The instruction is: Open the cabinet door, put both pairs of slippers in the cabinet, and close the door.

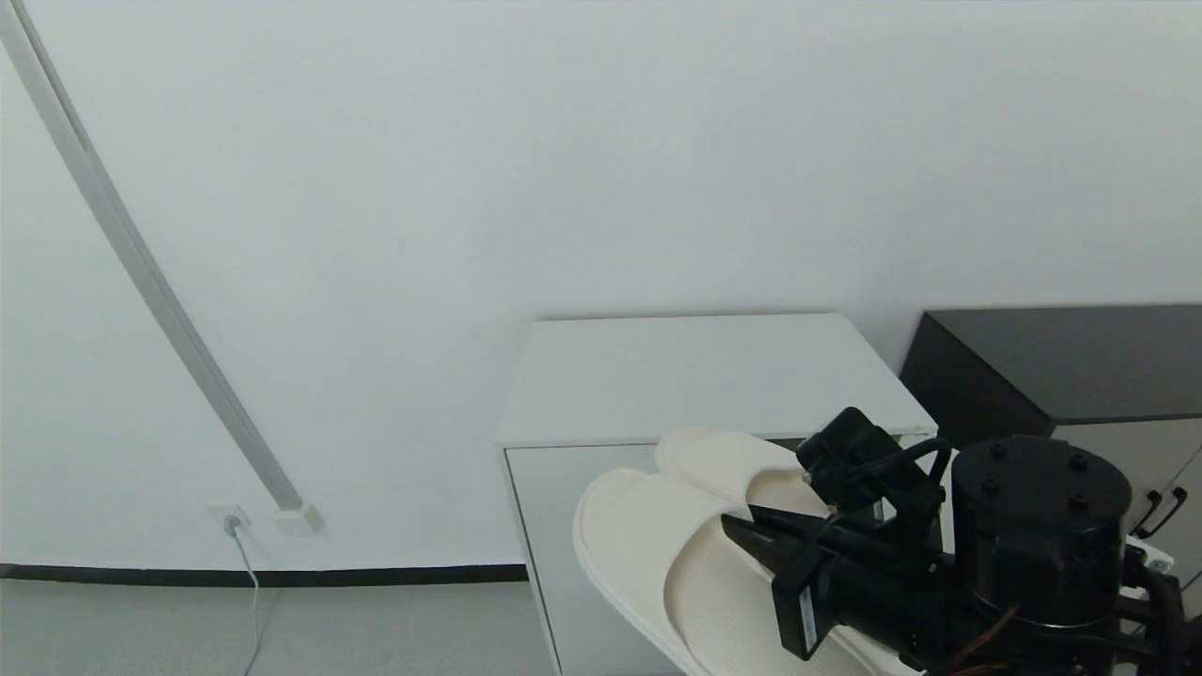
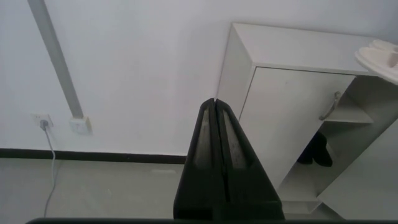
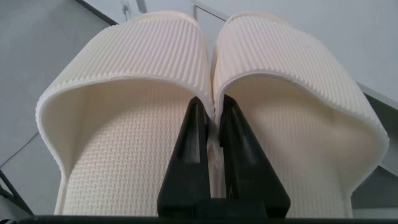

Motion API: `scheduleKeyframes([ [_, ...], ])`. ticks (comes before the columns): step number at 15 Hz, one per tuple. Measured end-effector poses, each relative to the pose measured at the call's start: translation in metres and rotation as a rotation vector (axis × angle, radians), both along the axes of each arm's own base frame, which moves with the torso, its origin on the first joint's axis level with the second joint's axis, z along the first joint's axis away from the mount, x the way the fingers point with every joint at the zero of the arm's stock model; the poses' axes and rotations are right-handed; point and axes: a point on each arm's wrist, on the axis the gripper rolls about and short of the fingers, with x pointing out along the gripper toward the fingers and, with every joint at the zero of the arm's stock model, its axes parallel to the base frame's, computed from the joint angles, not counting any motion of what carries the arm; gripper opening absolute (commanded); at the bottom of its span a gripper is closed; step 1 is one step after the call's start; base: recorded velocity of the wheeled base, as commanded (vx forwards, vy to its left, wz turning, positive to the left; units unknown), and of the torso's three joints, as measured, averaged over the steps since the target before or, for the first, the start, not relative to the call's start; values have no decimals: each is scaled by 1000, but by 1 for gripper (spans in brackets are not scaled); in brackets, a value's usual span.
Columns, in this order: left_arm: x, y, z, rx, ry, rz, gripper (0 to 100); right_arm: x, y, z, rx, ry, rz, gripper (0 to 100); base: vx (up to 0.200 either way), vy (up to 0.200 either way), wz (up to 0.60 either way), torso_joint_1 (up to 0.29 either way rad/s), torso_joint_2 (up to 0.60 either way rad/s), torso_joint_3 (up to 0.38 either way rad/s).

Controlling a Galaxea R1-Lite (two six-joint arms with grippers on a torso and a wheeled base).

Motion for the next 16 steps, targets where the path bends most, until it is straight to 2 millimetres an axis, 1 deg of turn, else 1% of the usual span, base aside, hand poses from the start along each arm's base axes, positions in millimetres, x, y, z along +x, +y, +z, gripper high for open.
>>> scheduleKeyframes([
  [5, 0, 0, 0, 0, 0, 0, 0, 5, -1, -4, -3, 6, -14, 0, 0, -200, 0, 4, 1, 1],
  [10, 0, 0, 0, -1, 0, 0, 0, 5, -1, -7, -12, 14, -13, 0, 0, -200, 0, 1, 3, 2],
  [16, 0, 0, 0, -1, 0, 0, 0, 4, -1, -9, -10, 13, -9, 0, 0, 0, 0, 0, 0, 0],
])
